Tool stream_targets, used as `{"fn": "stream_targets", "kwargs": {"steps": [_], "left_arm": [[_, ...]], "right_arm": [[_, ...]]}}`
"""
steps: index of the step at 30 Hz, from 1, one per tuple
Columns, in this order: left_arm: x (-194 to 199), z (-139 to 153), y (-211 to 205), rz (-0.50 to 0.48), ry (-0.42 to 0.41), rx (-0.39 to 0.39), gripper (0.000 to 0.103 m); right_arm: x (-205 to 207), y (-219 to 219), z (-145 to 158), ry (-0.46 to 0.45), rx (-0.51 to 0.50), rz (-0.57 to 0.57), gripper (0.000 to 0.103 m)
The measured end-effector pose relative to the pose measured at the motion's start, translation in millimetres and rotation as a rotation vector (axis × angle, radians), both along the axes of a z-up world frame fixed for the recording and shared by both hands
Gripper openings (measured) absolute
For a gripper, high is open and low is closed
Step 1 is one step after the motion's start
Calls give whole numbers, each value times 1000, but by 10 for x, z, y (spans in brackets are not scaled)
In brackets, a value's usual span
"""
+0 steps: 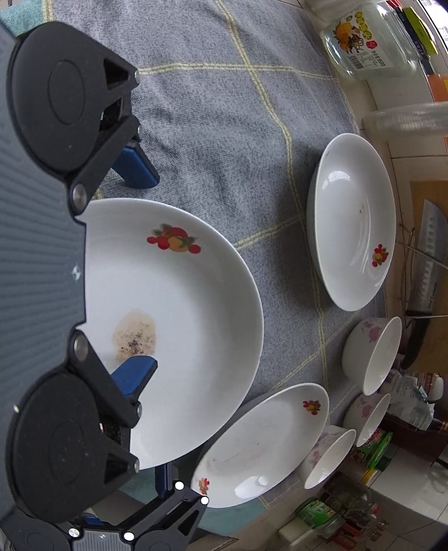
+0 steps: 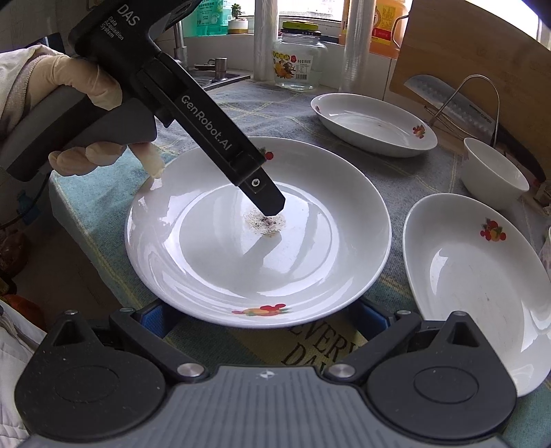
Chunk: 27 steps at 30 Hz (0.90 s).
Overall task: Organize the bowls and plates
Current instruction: 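Lift the stained plate with the left gripper and carry it toward the sink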
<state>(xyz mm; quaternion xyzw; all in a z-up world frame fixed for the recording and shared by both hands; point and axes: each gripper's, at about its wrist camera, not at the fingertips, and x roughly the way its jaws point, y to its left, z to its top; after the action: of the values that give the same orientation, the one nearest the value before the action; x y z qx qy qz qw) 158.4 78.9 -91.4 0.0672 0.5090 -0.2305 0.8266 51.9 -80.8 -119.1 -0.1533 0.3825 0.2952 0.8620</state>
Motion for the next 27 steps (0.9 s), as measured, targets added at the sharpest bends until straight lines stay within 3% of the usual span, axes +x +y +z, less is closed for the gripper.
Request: {"fn": "stream_targets", "kwargs": {"steps": [3, 11, 18, 27], "left_arm": [[-53, -21, -77, -44, -27, 57, 103], [-64, -18, -121, 20, -29, 62, 103], [-100, -26, -91, 16, -57, 47, 103], [-97, -3, -104, -102, -49, 52, 102]], "right_arm": [[10, -4, 0, 2, 2, 11, 103], [-52, -65, -30, -36, 34, 22, 103], [-43, -97, -46, -59, 55, 36, 103], [-95, -102, -74, -89, 78, 8, 103]]}}
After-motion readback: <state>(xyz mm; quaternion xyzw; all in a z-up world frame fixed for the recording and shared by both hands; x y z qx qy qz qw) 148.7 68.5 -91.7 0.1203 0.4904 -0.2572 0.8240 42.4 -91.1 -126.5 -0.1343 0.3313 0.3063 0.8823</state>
